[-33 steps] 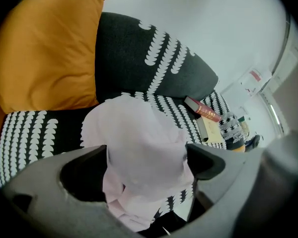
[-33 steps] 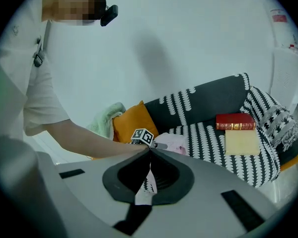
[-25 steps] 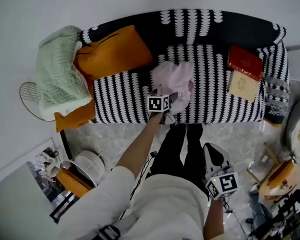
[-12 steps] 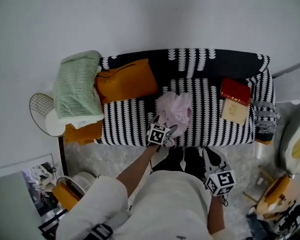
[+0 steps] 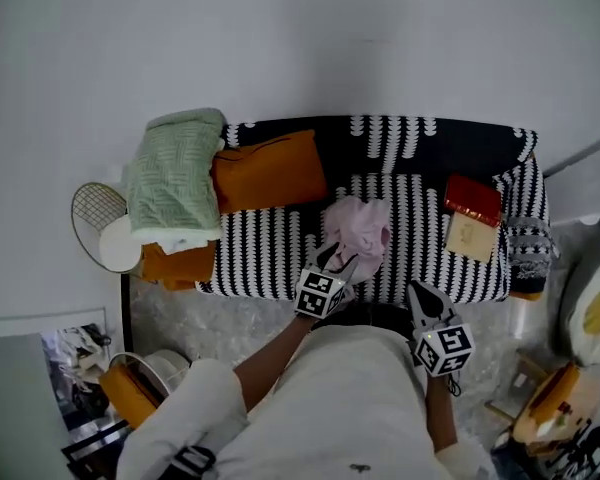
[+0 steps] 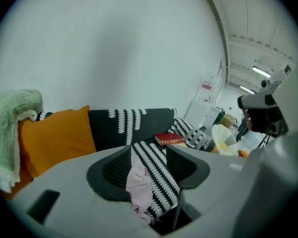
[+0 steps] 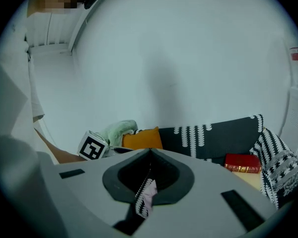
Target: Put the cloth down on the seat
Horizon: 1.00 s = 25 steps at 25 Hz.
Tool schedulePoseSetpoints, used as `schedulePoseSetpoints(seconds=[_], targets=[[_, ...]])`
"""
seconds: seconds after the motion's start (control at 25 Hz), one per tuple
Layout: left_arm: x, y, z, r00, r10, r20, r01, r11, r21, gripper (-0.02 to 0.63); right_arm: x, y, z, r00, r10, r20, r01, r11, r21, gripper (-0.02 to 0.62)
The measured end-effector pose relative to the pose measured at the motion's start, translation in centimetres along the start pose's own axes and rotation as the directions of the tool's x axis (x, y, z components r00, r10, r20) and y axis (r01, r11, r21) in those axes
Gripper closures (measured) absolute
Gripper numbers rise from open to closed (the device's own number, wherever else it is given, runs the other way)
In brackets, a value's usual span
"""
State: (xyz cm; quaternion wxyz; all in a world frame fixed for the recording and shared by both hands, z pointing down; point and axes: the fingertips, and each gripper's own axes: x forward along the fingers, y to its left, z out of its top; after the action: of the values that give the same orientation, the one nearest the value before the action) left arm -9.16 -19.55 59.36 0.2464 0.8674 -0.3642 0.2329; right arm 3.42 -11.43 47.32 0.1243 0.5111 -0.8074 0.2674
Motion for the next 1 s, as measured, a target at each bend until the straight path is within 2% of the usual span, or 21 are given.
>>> schedulePoseSetpoints(seconds=[0.16,0.4,0.68,1.0], targets=[[-3.0,-0.9,2.1,0.994,0.018,0.107,-0.018,1.0,-0.006,0.508,-0.6,0.5,-0.1,1.0,0.014,-0.003,-0.014,0.999,-0.031,0.588],[-7.2,-2.9,3.7,0.977,0.056,0.208,-0.058,0.998,0.005,0.575,-1.9,1.3,-0.5,0.999,0.047,-0.004,-0.047,0.997,-0.06,0.588],[-11.2,-7.5,3.4,0.958,0.081,0.276,-0.081,0.997,-0.011,0.594,-6.8,1.7,-1.6,0.996,0.086,0.018,-0.084,0.991,-0.105,0.588],[-15.5,-19.0,0.6,0.932,0.036,0.362,-0.019,0.998,-0.053,0.594,-17.4,1.1,-7.2,0.992,0.124,0.038,-0.12,0.988,-0.095,0.588]])
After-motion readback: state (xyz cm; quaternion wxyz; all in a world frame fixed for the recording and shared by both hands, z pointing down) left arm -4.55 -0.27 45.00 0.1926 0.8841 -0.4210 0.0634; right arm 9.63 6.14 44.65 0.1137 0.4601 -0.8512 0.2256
